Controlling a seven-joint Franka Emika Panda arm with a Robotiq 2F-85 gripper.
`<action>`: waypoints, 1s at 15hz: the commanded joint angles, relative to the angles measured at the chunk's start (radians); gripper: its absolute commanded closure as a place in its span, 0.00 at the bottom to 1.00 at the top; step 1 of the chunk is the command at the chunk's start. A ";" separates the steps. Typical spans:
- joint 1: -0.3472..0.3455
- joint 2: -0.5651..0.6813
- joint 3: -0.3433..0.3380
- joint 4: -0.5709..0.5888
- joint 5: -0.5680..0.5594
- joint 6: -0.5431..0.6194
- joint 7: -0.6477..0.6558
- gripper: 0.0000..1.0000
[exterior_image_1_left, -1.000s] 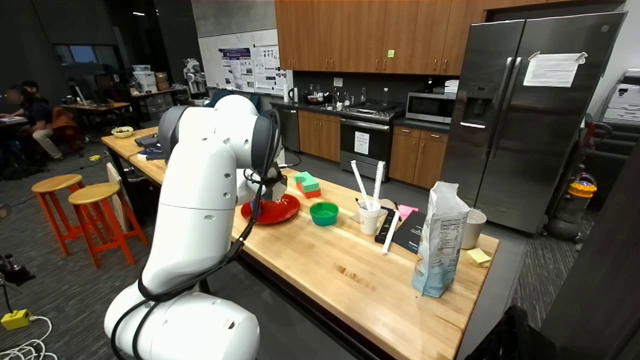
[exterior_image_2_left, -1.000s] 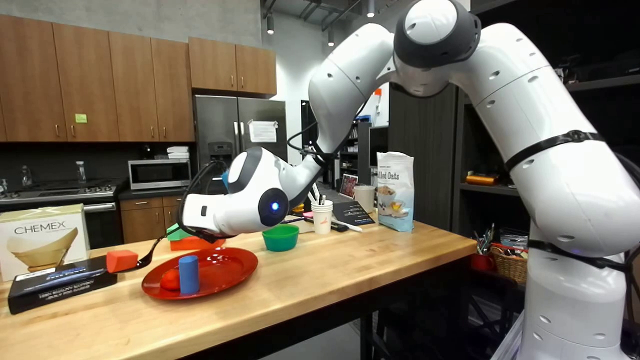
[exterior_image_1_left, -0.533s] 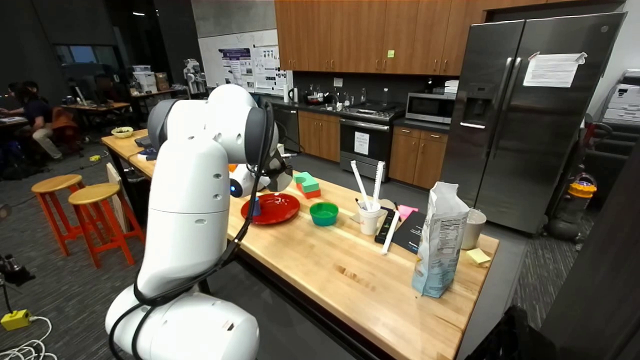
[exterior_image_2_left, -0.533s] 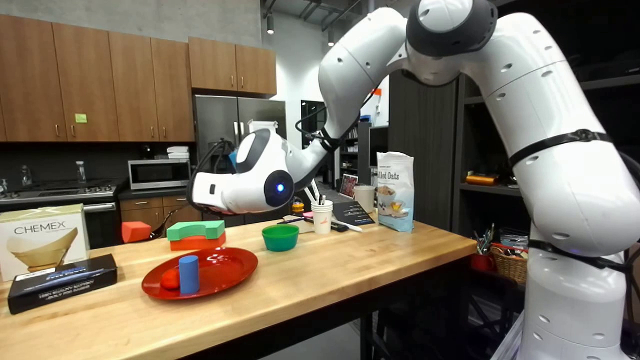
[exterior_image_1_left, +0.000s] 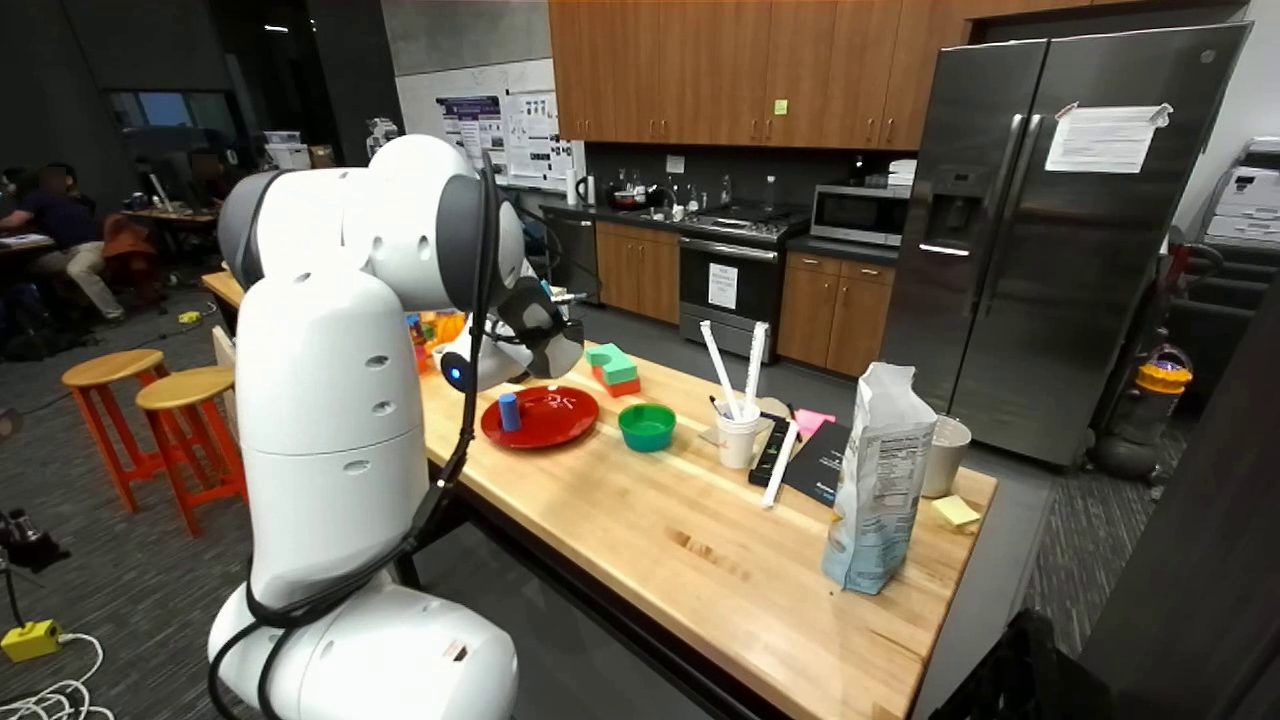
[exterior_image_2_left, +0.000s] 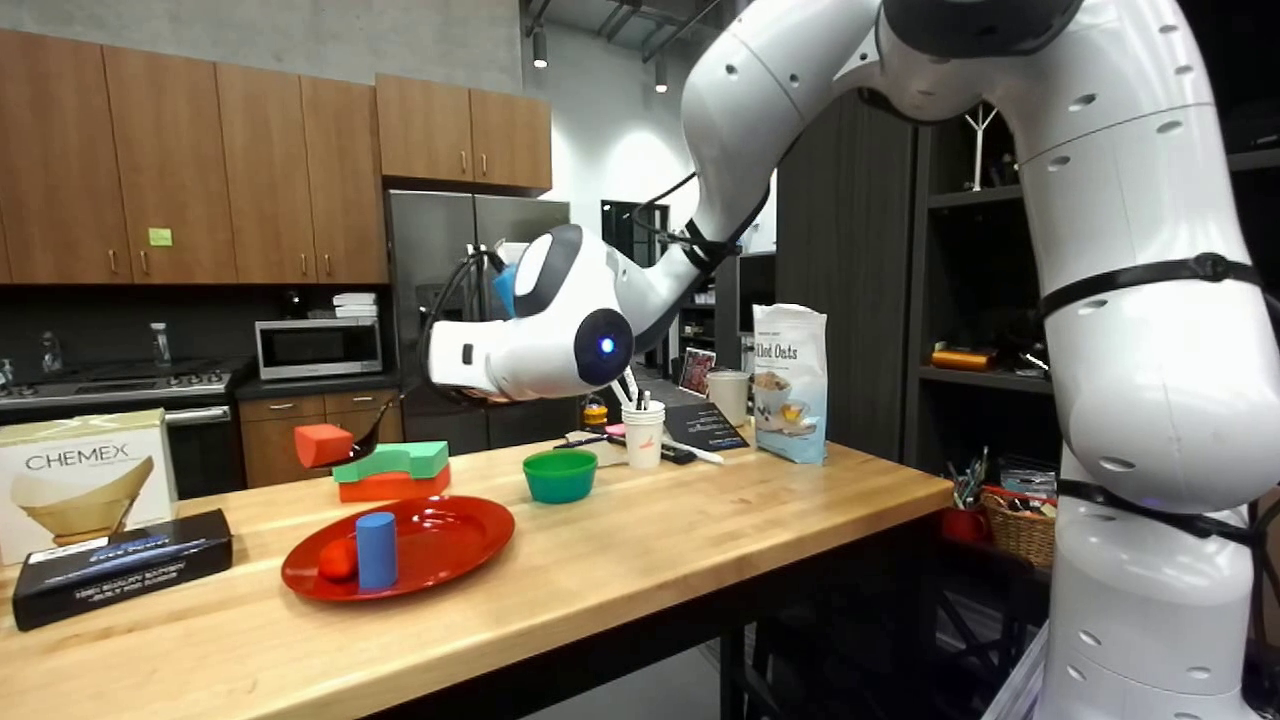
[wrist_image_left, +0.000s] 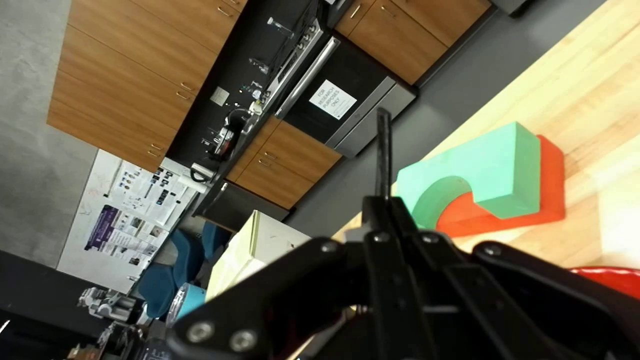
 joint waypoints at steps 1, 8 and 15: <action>0.008 -0.104 -0.032 -0.108 0.042 0.028 -0.049 0.99; 0.012 -0.221 -0.095 -0.230 0.070 0.005 -0.136 0.99; 0.018 -0.292 -0.147 -0.285 0.104 0.012 -0.213 0.99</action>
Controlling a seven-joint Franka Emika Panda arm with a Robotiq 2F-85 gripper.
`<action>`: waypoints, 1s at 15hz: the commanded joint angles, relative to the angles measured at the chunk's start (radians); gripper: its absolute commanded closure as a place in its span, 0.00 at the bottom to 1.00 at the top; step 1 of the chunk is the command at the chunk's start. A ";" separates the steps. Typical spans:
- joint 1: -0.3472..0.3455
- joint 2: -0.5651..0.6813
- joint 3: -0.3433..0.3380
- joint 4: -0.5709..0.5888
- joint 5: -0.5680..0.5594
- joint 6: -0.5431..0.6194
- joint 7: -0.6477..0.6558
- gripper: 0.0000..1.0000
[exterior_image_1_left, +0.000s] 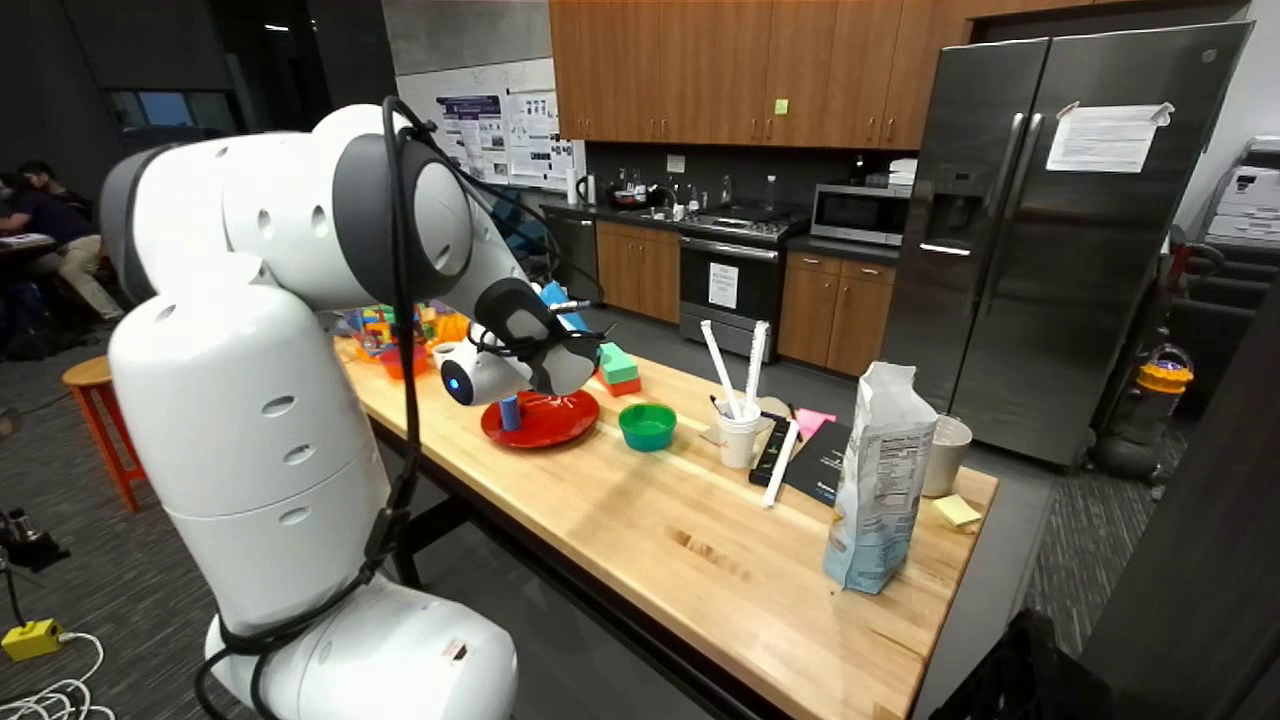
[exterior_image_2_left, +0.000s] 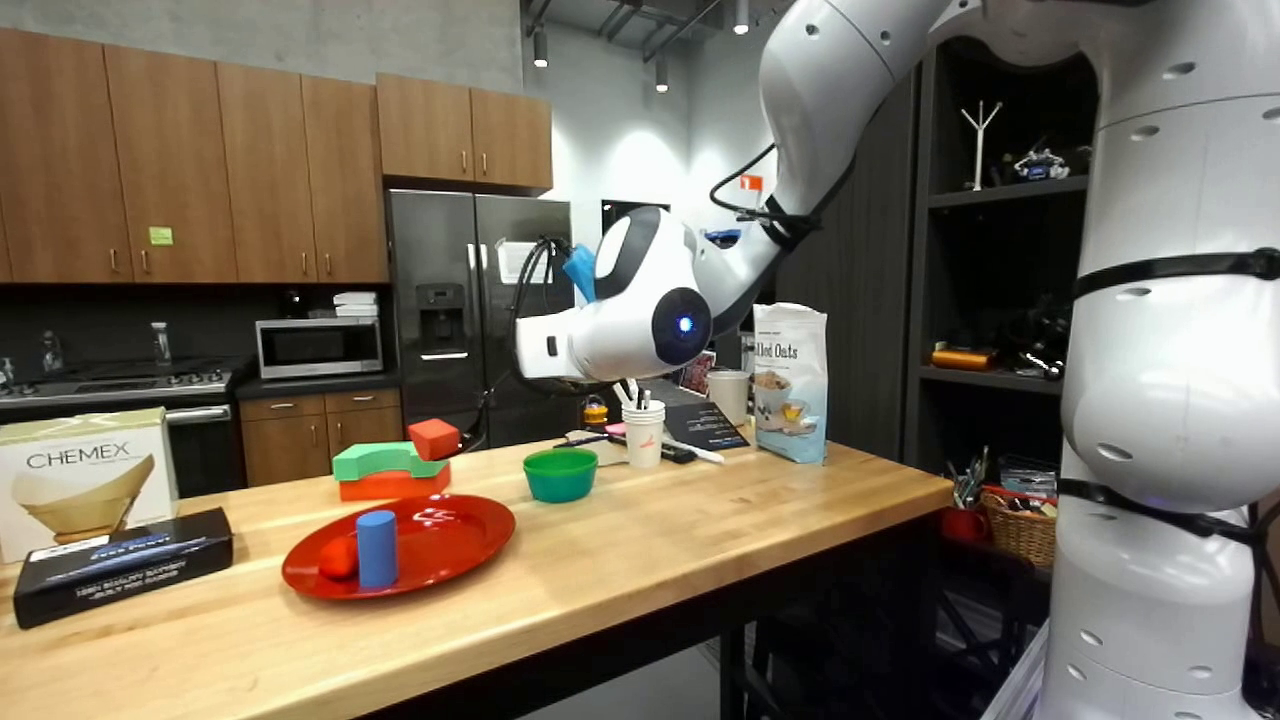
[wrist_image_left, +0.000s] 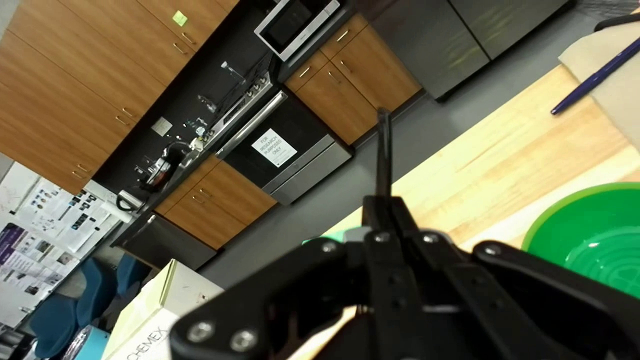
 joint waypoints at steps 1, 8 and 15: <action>0.007 -0.062 -0.032 -0.038 0.021 0.021 -0.034 0.99; 0.004 -0.079 -0.063 -0.041 0.032 0.038 -0.004 0.99; 0.006 -0.106 -0.086 -0.065 0.112 0.021 0.010 0.99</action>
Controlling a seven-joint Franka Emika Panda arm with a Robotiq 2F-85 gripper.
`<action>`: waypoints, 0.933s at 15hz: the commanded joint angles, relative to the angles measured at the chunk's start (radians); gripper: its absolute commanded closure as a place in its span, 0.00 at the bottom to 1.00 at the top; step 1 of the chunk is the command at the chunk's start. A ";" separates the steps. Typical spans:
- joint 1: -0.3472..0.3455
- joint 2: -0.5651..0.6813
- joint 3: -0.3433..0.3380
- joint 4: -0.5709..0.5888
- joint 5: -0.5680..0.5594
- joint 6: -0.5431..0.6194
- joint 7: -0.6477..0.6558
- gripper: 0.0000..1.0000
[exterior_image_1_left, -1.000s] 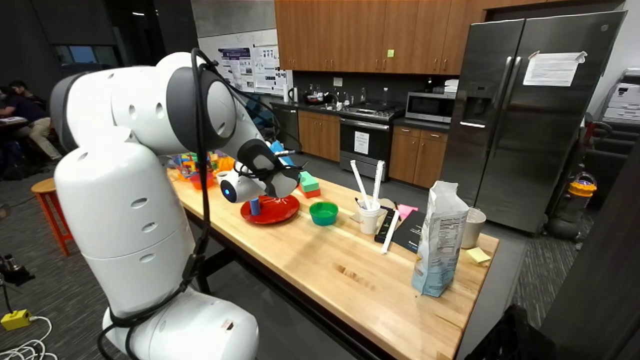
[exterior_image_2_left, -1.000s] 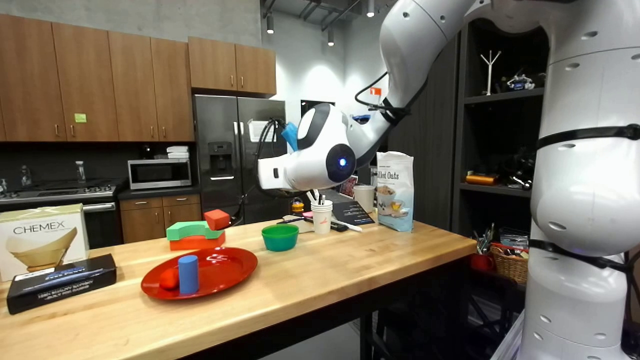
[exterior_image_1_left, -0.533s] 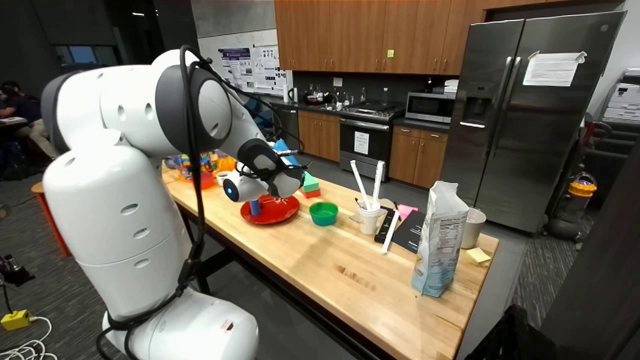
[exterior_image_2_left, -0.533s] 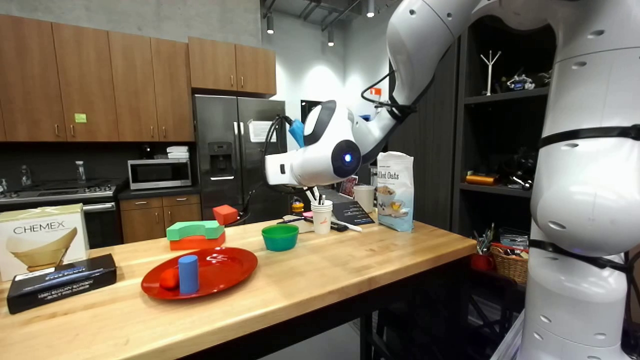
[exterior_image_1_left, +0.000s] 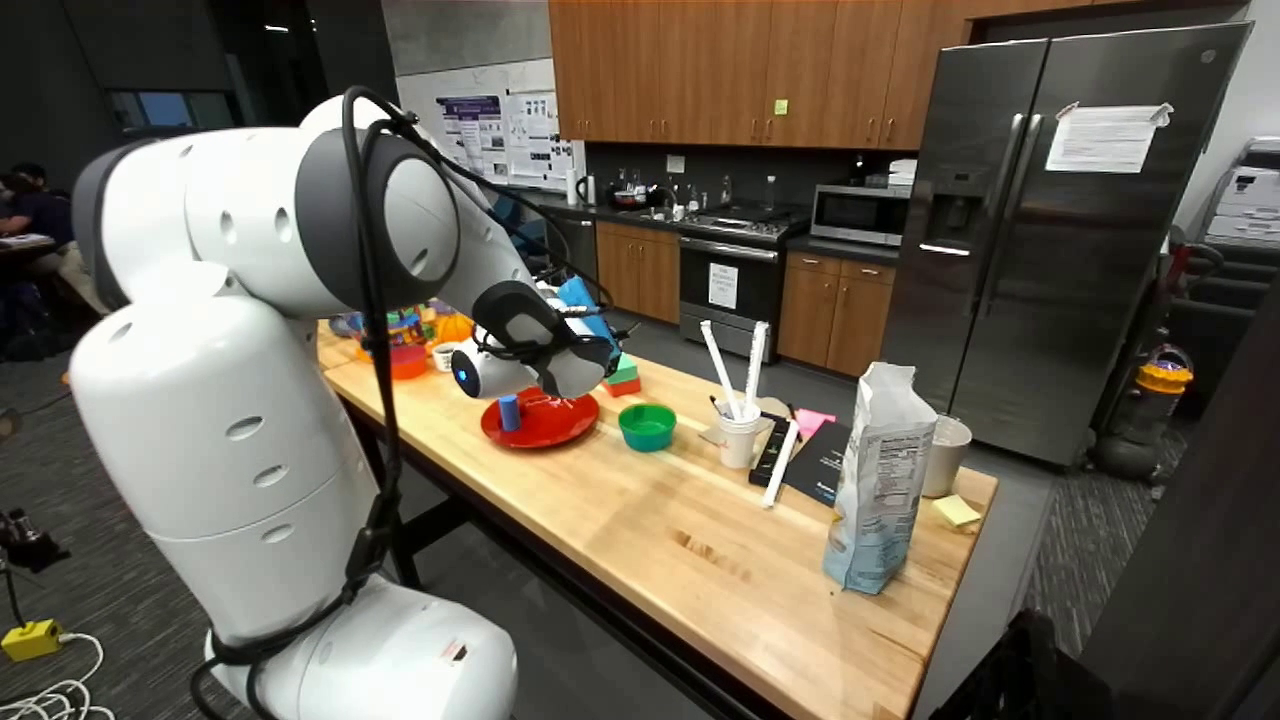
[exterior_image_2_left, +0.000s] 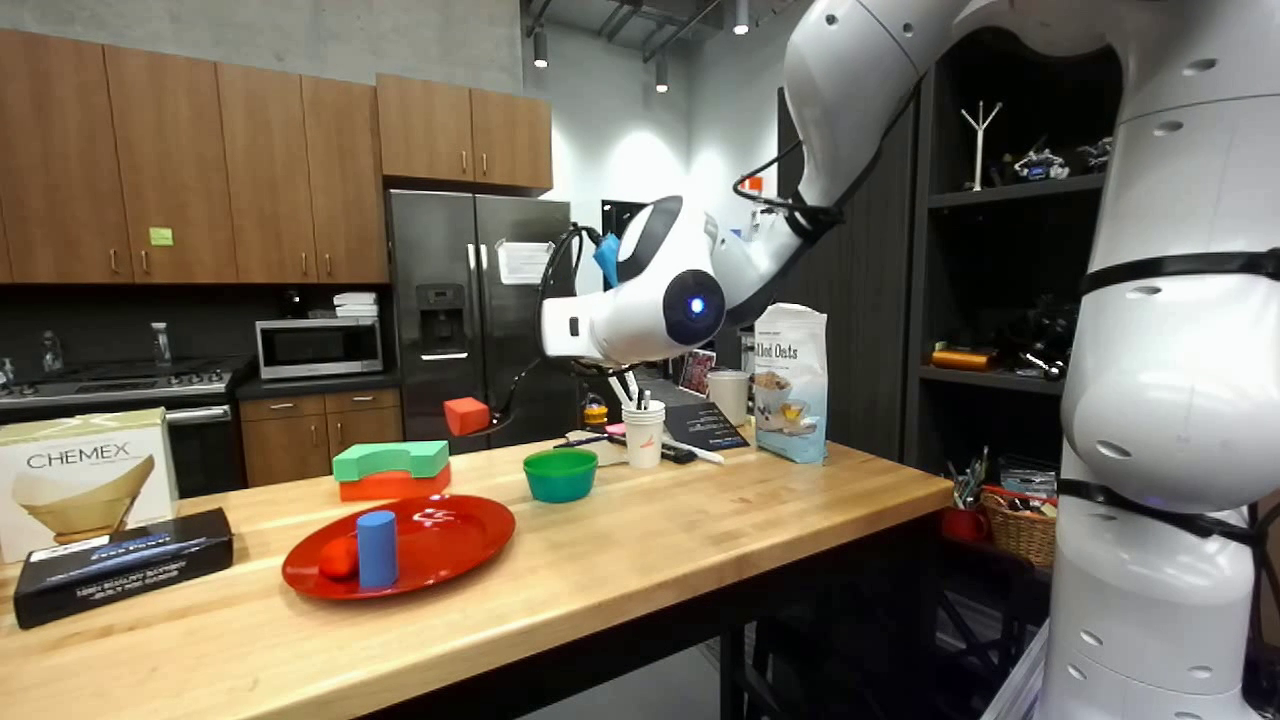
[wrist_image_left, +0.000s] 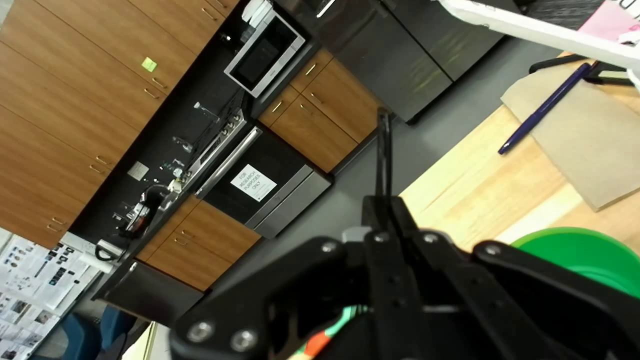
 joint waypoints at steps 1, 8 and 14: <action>0.007 -0.050 -0.016 -0.040 0.048 -0.003 0.027 0.99; 0.012 -0.091 -0.011 -0.119 0.124 -0.134 0.037 0.99; 0.019 -0.151 -0.014 -0.221 0.195 -0.235 0.045 0.99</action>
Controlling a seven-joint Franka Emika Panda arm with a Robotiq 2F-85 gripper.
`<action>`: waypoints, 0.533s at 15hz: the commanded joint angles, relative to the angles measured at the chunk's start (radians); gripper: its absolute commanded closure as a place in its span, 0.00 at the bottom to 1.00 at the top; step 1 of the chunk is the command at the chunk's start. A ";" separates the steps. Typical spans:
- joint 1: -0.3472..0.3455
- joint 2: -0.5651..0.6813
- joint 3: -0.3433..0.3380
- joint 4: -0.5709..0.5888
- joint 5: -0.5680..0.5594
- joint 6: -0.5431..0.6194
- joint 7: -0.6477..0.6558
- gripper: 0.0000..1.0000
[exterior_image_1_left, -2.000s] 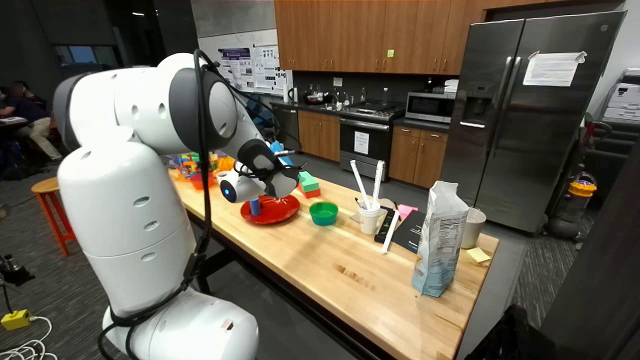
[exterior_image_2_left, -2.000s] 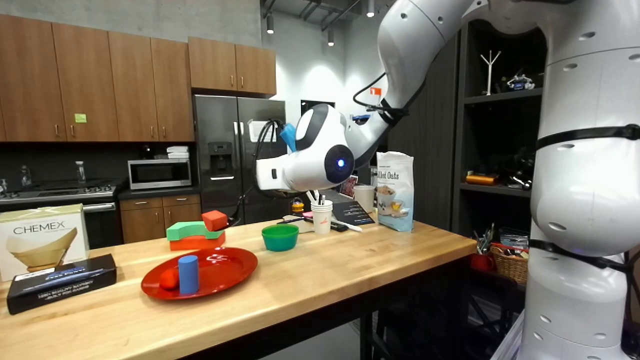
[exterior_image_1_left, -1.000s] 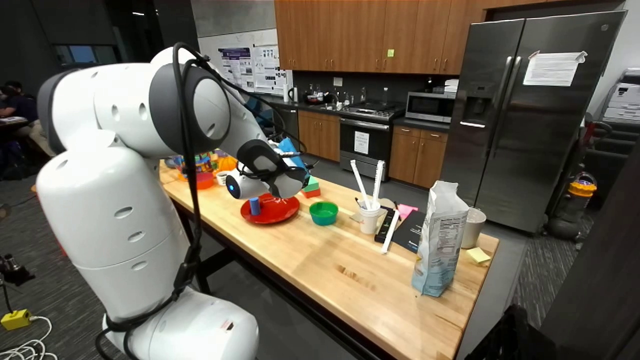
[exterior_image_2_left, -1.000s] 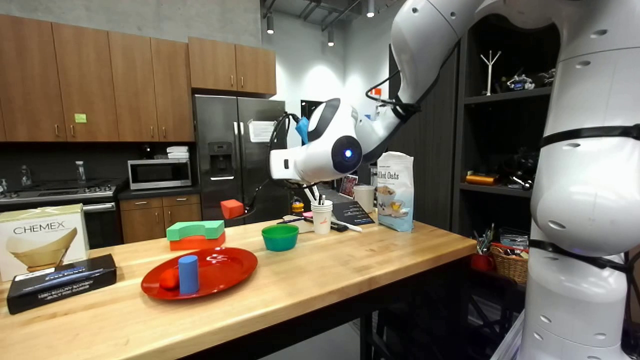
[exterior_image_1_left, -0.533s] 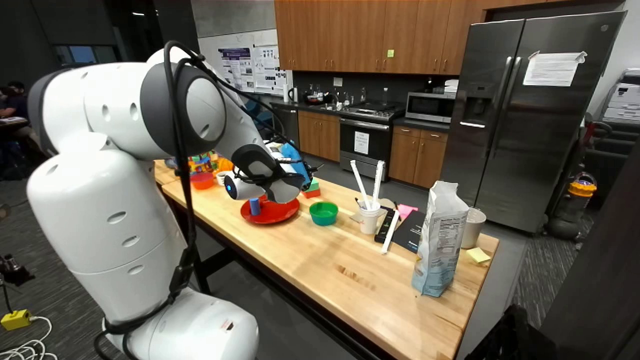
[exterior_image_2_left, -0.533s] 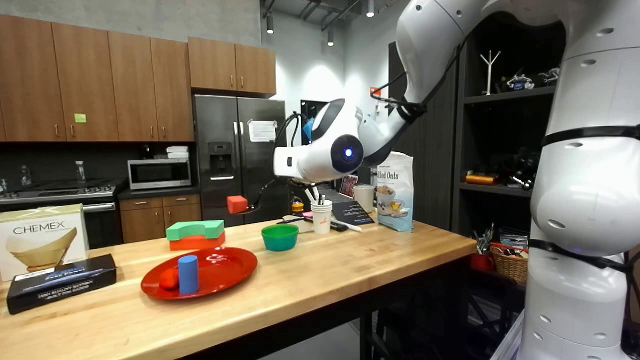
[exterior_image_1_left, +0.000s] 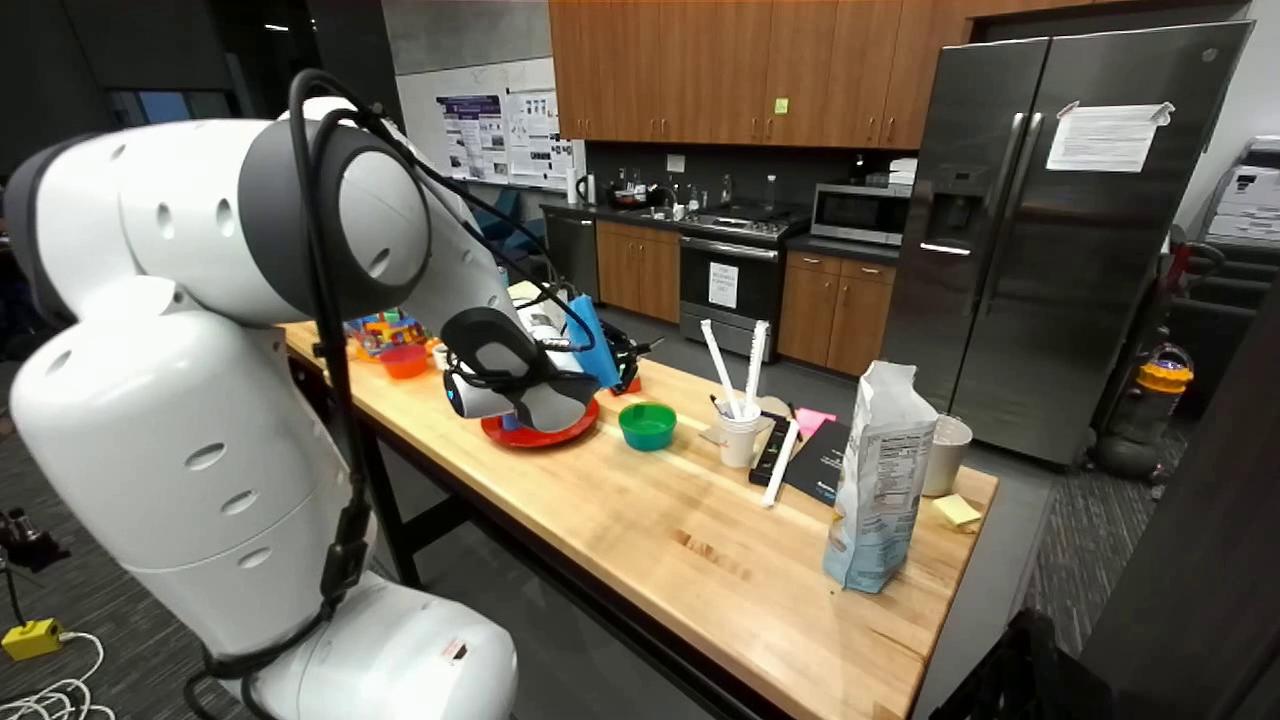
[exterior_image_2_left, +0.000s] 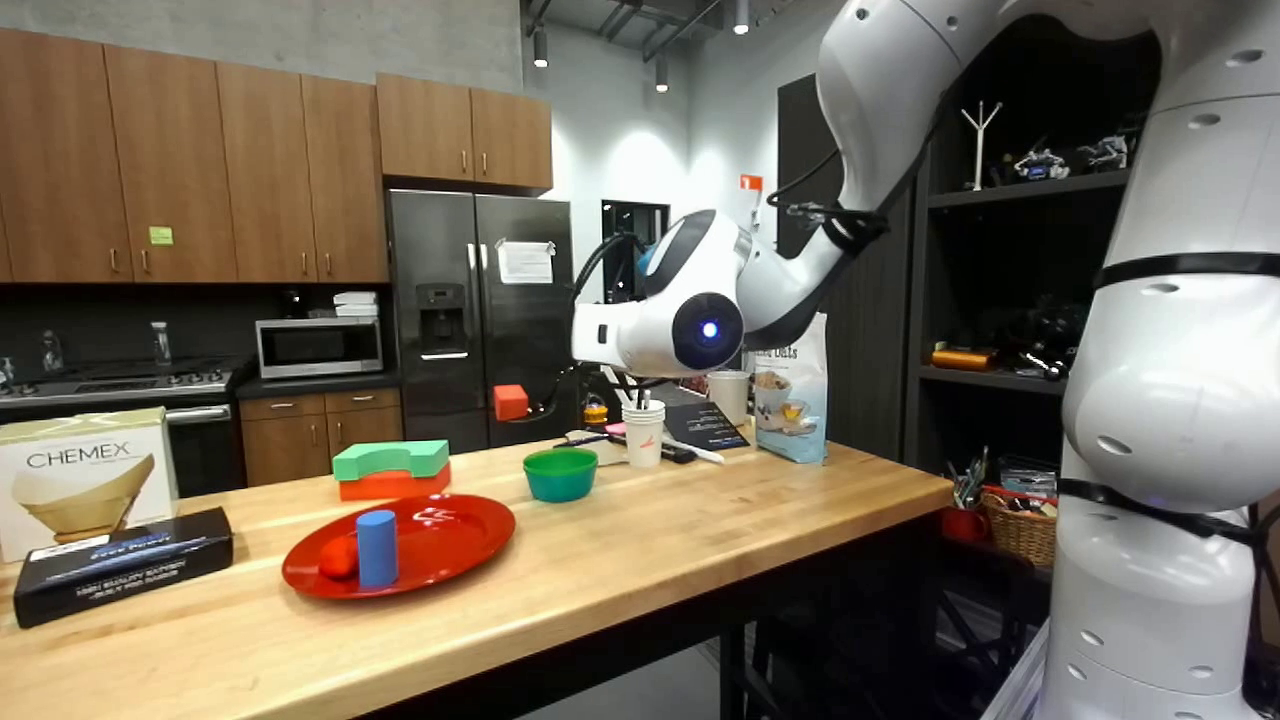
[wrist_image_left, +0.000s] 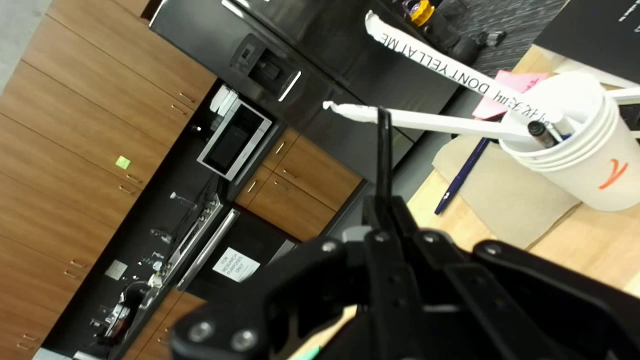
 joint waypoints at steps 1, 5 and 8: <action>0.016 -0.077 -0.010 -0.084 0.047 -0.049 0.016 0.99; 0.019 -0.114 -0.017 -0.140 0.090 -0.071 0.029 0.99; 0.018 -0.133 -0.025 -0.166 0.104 -0.069 0.027 0.99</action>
